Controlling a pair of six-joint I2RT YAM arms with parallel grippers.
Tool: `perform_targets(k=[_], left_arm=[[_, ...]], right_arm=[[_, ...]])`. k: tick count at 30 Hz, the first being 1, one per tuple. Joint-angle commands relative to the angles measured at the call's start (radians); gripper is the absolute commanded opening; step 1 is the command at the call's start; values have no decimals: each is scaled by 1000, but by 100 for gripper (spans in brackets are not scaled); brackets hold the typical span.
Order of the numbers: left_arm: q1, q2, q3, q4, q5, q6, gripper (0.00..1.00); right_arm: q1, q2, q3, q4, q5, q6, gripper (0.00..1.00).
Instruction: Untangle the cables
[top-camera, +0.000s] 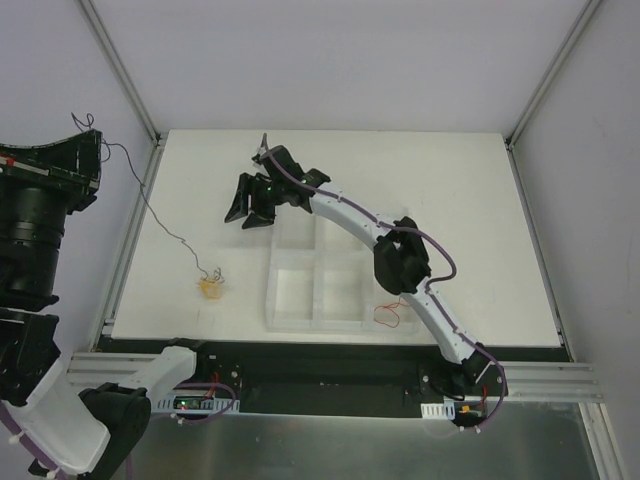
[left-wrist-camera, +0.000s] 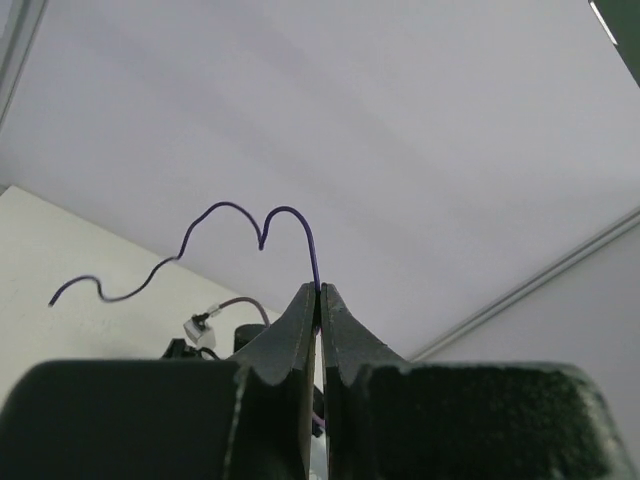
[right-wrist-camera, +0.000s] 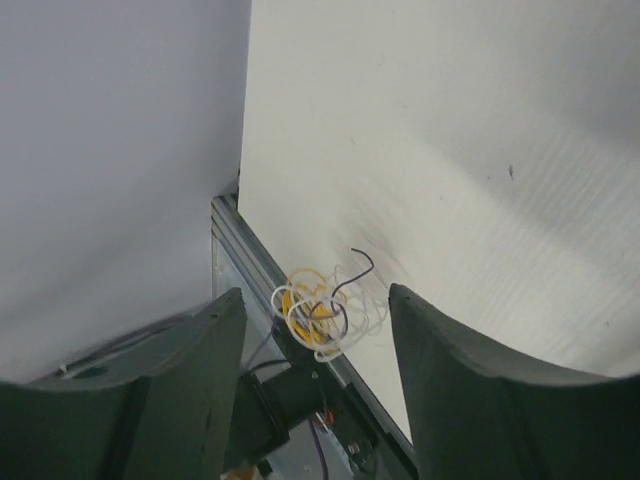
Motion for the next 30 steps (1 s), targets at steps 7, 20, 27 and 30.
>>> perform_targets(k=[7, 20, 27, 30], left_arm=[[-7, 40, -85, 62, 16, -31, 0], [-7, 43, -119, 50, 64, -22, 0], [-7, 53, -117, 50, 58, -20, 0], [-7, 58, -120, 50, 50, -22, 0]], right_arm=[[51, -414, -186, -135, -88, -542, 69], [264, -509, -437, 158, 131, -552, 68], [267, -350, -213, 83, 294, -410, 67], [267, -311, -201, 132, 262, -362, 60]])
